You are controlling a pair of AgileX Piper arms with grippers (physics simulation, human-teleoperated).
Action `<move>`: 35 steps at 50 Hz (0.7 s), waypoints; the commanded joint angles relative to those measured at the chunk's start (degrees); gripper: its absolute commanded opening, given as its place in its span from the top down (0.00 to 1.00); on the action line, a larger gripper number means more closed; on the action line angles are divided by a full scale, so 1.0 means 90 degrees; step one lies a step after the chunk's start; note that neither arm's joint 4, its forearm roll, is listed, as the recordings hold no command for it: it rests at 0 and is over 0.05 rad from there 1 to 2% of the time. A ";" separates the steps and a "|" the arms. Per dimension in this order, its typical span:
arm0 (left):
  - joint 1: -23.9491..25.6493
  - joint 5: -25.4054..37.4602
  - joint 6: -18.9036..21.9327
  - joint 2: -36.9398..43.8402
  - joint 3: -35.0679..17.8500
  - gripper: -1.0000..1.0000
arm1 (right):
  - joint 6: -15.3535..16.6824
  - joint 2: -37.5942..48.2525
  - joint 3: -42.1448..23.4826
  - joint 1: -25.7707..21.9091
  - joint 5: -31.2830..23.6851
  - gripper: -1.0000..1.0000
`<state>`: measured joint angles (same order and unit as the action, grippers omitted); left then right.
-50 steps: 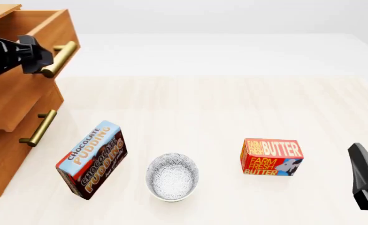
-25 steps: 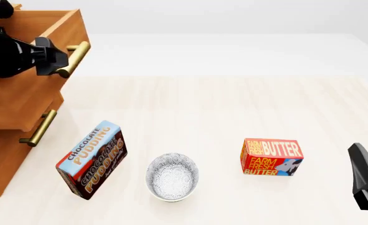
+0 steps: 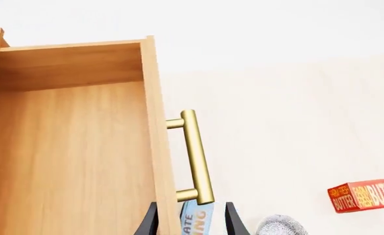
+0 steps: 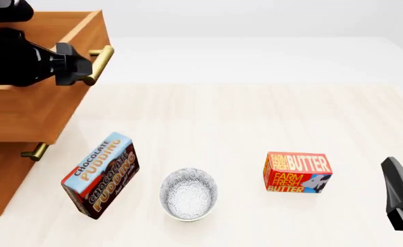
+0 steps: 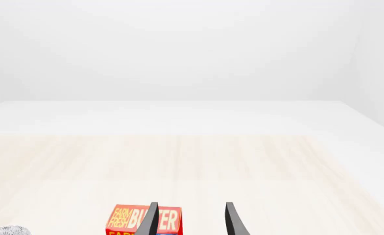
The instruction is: Put the bowl in the top drawer of the cabinet.
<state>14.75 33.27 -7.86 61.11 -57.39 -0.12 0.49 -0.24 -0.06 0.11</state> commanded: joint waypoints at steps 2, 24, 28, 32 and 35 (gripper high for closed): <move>0.0363 -0.0018 0.0115 0.0022 0.0103 0.00 | 0.0000 0.0001 0.0000 0.0001 0.0000 0.00; 0.0797 -0.0055 0.0057 0.0016 -0.0006 0.00 | 0.0002 -0.0002 0.0000 0.0000 0.0000 0.00; 0.0859 -0.0084 0.0021 0.0019 -0.0008 0.00 | -0.0002 0.0001 0.0000 0.0001 0.0000 0.00; 0.0881 -0.0108 0.0059 0.0020 -0.0020 0.00 | -0.0001 0.0001 0.0000 0.0000 0.0000 0.00; 0.0971 -0.0114 -0.0006 0.0040 -0.0028 0.00 | -0.0001 0.0000 0.0000 -0.0001 0.0000 0.00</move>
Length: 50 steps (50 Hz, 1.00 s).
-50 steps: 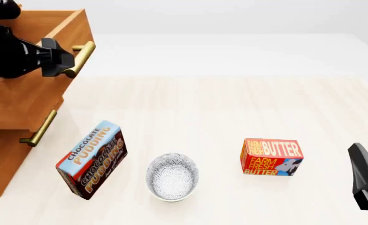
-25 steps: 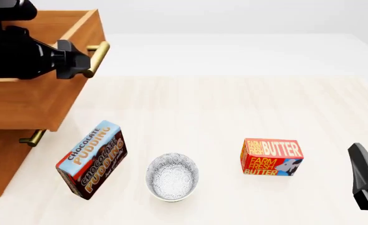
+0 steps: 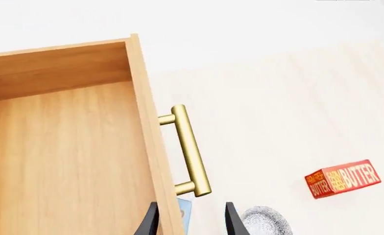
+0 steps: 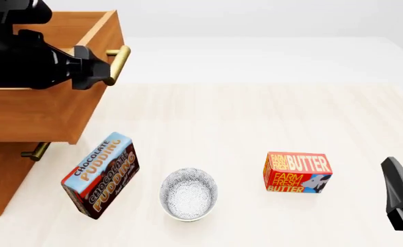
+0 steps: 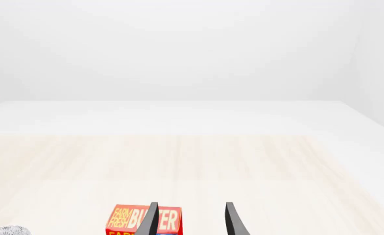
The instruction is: Put the bowl in the top drawer of the cabinet.
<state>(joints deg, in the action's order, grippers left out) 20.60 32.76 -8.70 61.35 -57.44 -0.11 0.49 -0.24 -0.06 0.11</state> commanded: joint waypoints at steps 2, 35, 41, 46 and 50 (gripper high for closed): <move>0.0379 -0.0089 0.0061 0.0033 -0.0022 0.00 | -0.0002 0.0001 0.0000 0.0000 0.0000 0.00; 0.0528 0.0111 0.0231 -0.0248 -0.0317 0.00 | -0.0001 0.0000 0.0000 0.0000 0.0000 0.00; 0.0479 0.0228 0.0344 -0.0396 -0.0384 0.00 | -0.0003 0.0002 0.0000 -0.0001 0.0000 0.00; 0.0419 0.0309 0.0425 -0.0506 -0.0453 0.00 | -0.0002 -0.0001 0.0000 0.0001 0.0000 0.00; 0.0396 0.0388 0.0505 -0.0609 -0.0517 0.00 | 0.0001 0.0000 0.0000 -0.0001 0.0000 0.00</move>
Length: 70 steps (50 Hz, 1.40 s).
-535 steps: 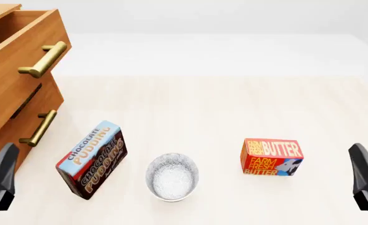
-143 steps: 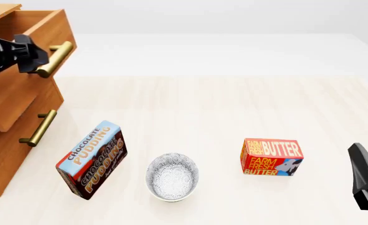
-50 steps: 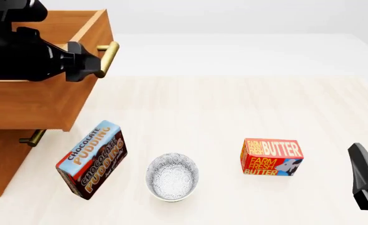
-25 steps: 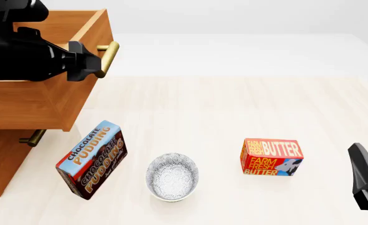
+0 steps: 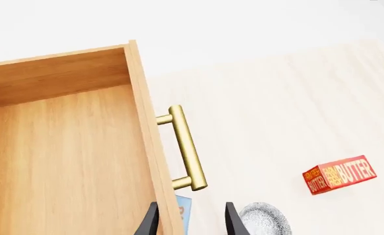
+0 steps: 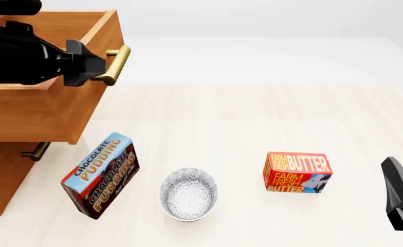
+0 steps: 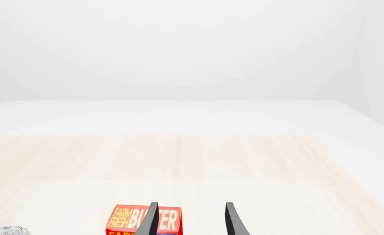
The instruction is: Put the bowl in the top drawer of the cabinet.
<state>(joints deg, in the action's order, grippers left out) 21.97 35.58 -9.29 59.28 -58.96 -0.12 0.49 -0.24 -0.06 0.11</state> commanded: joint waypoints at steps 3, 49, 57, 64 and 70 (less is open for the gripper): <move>0.0223 0.0143 0.0623 -0.0451 -0.0426 0.00 | -0.0003 0.0000 0.0000 0.0002 0.0000 0.00; 0.1270 0.0316 0.0528 -0.1113 -0.1177 0.00 | 0.0000 0.0000 0.0000 0.0000 0.0000 0.00; 0.1270 0.0316 0.0528 -0.1113 -0.1177 0.00 | 0.0000 0.0000 0.0000 0.0000 0.0000 0.00; 0.1503 0.0213 0.0501 -0.1081 -0.1129 0.00 | 0.0001 0.0000 0.0000 0.0000 0.0000 0.00; 0.1503 0.0212 0.0500 -0.1081 -0.1128 0.00 | 0.0001 0.0000 0.0000 0.0000 0.0000 0.00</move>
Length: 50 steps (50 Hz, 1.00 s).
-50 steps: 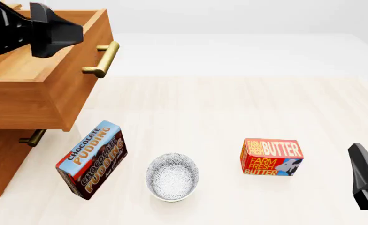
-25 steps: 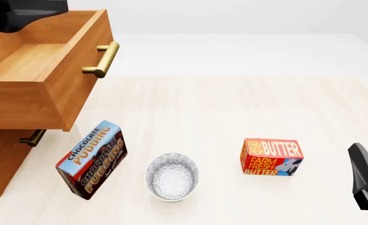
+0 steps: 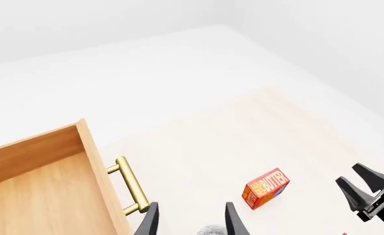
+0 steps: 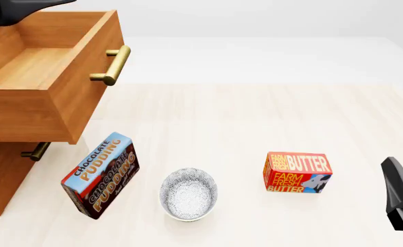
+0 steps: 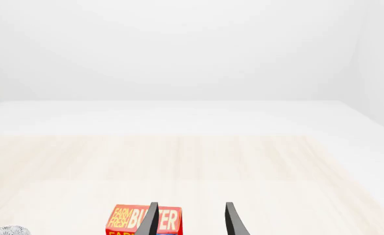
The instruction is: Put the bowl in the top drawer of the cabinet.
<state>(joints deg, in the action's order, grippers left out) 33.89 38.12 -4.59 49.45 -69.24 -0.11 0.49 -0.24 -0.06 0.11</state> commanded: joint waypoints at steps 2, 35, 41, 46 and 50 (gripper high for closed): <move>0.0795 -0.0429 -0.0243 0.0170 0.0351 0.00 | 0.0000 -0.0001 0.0000 0.0001 0.0000 0.00; 0.1335 -0.1479 -0.1486 0.0453 0.1529 0.00 | 0.0000 -0.0001 0.0000 0.0001 0.0000 0.00; 0.1257 -0.1617 -0.1632 0.0515 0.1715 0.00 | -0.0001 0.0000 0.0000 0.0000 0.0000 0.00; 0.1218 -0.1716 -0.1697 0.0540 0.1855 0.00 | -0.0001 -0.0001 0.0000 0.0001 0.0000 0.00; 0.1177 -0.1788 -0.1773 0.0538 0.1966 0.00 | 0.0000 0.0000 0.0000 0.0001 0.0000 0.00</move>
<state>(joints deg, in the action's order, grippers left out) 44.97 23.95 -18.72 53.91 -54.11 -0.12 0.49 -0.24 -0.06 0.11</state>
